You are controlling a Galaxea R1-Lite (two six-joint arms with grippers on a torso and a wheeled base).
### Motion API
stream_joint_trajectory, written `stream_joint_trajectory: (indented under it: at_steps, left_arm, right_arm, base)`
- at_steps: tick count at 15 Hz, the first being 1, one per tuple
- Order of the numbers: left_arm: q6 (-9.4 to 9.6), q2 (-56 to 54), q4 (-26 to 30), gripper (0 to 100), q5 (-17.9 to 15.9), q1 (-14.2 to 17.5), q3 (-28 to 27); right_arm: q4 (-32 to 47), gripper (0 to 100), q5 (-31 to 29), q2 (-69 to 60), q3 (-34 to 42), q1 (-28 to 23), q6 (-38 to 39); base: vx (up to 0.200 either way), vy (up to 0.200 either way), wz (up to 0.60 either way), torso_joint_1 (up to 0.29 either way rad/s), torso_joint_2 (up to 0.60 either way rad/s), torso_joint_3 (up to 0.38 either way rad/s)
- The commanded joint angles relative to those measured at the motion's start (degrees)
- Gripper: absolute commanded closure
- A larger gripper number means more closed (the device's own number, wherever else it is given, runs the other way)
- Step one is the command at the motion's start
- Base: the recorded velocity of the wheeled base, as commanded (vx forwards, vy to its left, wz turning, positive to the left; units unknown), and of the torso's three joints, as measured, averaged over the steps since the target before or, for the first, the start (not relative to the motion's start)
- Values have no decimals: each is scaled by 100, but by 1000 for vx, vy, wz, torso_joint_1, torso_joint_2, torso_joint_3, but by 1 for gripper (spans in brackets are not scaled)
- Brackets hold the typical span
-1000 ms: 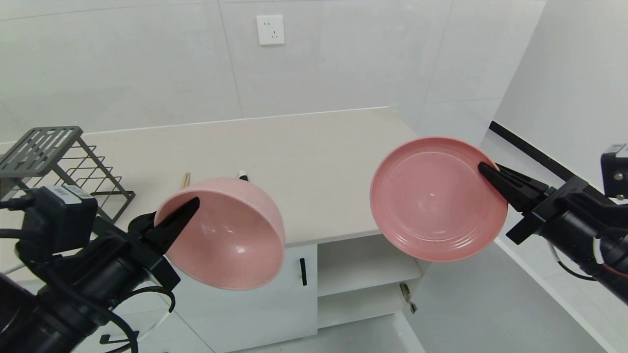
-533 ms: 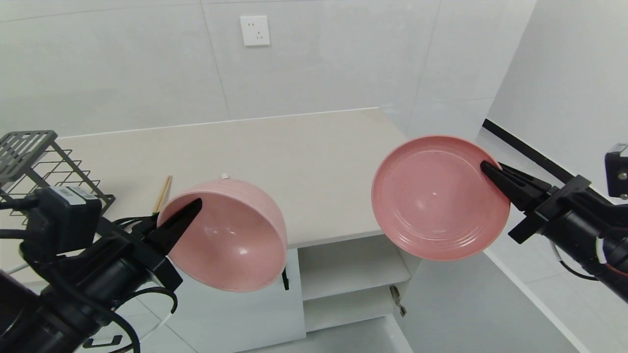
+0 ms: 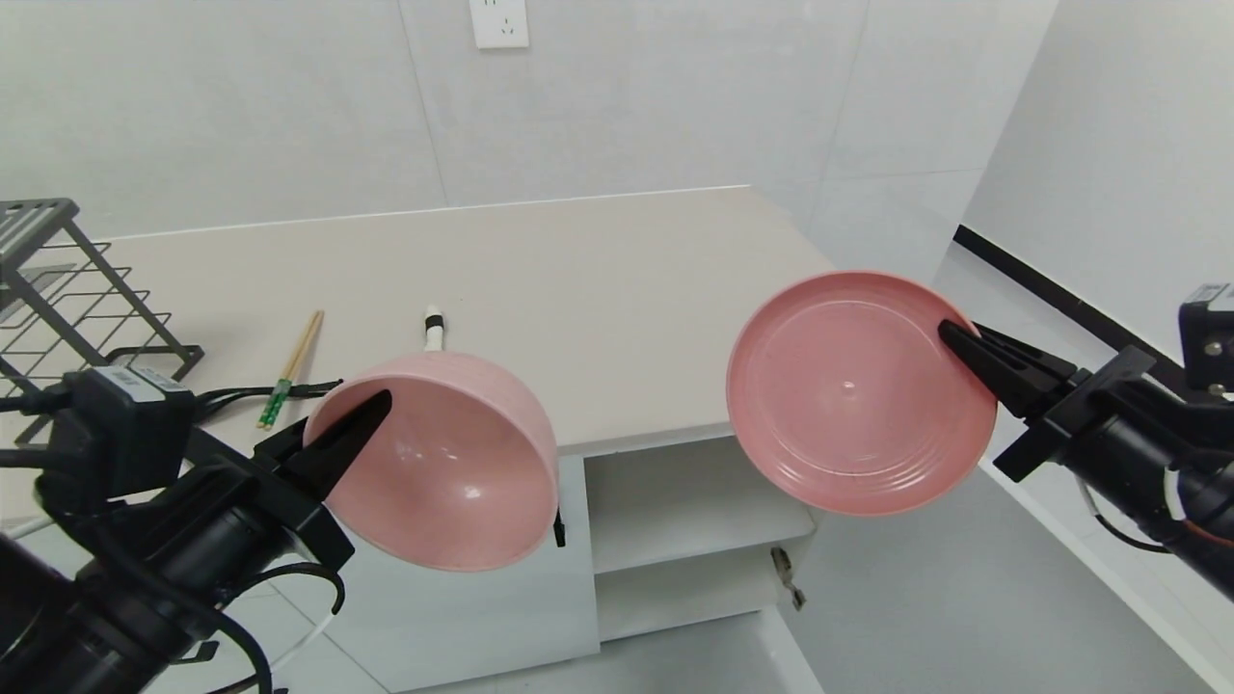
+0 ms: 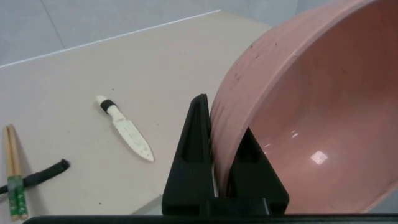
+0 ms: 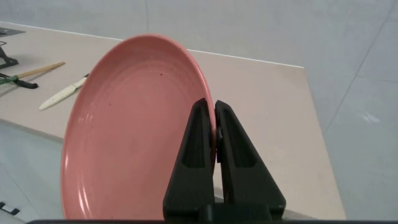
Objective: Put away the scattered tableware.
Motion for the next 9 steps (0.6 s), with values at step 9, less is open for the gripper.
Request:
stream_joint_trajectory:
  at_steps: [9]
  left_arm:
    - [41,7,-6,100,2,28,13]
  right_arm:
    - [-8,100,2,27,7,1,-47]
  base:
    - [0,0,0,-262,510,245]
